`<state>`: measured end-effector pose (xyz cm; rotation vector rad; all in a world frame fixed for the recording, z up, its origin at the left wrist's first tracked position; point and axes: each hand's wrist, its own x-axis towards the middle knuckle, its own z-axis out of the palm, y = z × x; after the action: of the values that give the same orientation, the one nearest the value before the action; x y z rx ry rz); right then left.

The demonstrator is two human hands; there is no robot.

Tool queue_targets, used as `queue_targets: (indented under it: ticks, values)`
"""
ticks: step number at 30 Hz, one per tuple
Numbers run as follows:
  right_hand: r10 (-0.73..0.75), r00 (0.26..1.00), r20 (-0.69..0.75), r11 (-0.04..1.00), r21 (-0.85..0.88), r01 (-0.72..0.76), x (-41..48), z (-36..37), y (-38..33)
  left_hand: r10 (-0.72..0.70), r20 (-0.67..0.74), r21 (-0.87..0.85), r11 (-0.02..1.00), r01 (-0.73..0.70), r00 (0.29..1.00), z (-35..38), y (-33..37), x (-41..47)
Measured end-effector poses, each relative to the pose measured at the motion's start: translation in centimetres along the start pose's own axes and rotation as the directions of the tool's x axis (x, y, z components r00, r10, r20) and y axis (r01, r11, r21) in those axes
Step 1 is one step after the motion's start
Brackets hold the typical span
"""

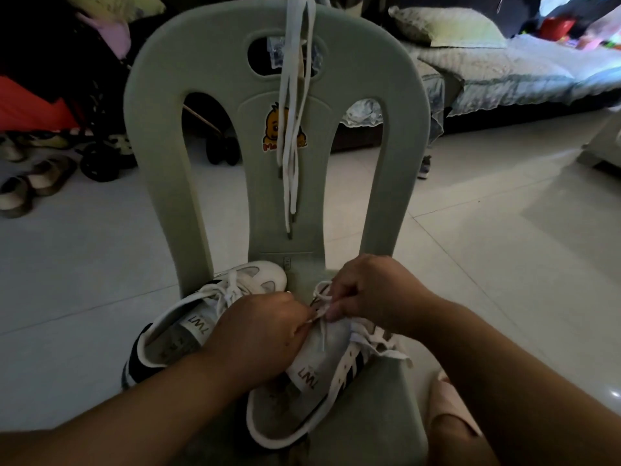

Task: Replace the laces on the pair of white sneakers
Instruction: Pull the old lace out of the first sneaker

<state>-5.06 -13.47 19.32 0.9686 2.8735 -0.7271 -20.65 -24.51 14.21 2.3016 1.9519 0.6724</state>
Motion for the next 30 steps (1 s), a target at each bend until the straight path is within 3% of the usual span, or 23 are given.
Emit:
queue_targets:
  ticks: [2, 4, 6, 9, 13, 18, 22, 24, 27, 30]
  values:
    - [0.093, 0.989, -0.112, 0.988, 0.136, -0.077, 0.1, -0.1, 0.3, -0.009, 0.005, 0.003, 1.000, 0.009, 1.000, -0.2, 0.0, 0.0]
    - [0.250, 0.911, -0.327, 0.948, 0.275, -0.162, 0.2, -0.6, 0.6, -0.044, 0.009, 0.009, 0.999, 0.043, 0.999, -0.1, -0.2, -0.1]
    - [0.353, 0.842, -0.407, 0.910, 0.359, -0.208, 0.2, -1.4, 0.8, -0.091, 0.018, 0.017, 0.996, 0.090, 0.996, 0.0, -0.4, -0.2]
    - [0.359, 0.905, -0.227, 0.907, 0.315, -0.281, -0.3, -1.3, 0.8, -0.180, 0.072, 0.024, 0.984, 0.179, 0.981, -0.2, -0.4, 0.1]
    - [0.393, 0.906, -0.157, 0.906, 0.235, -0.352, -1.0, 0.0, 1.4, -0.282, 0.147, 0.075, 0.959, 0.273, 0.948, -0.1, -0.8, 0.8]
    - [0.322, 0.944, 0.070, 0.942, 0.074, -0.327, -2.5, 2.4, 1.6, -0.330, 0.207, 0.129, 0.942, 0.309, 0.921, -0.3, -0.7, 1.2]
    - [0.290, 0.957, 0.020, 0.946, -0.158, -0.283, -1.9, 5.3, 2.1, -0.375, 0.214, 0.175, 0.923, 0.342, 0.902, -0.5, 0.0, 1.5]
    - [0.297, 0.955, 0.016, 0.938, -0.190, -0.289, -1.6, 5.8, 2.3, -0.383, 0.186, 0.195, 0.917, 0.348, 0.905, -0.5, 0.7, 1.7]
    - [0.356, 0.933, -0.059, 0.929, -0.089, -0.360, -1.2, 4.9, 2.0, -0.343, 0.148, 0.205, 0.928, 0.310, 0.928, -0.3, 2.0, 2.1]
    - [0.280, 0.913, -0.295, 0.959, 0.042, -0.281, -0.7, 3.0, 1.0, -0.347, 0.169, 0.146, 0.935, 0.324, 0.923, 0.2, 2.8, 2.2]
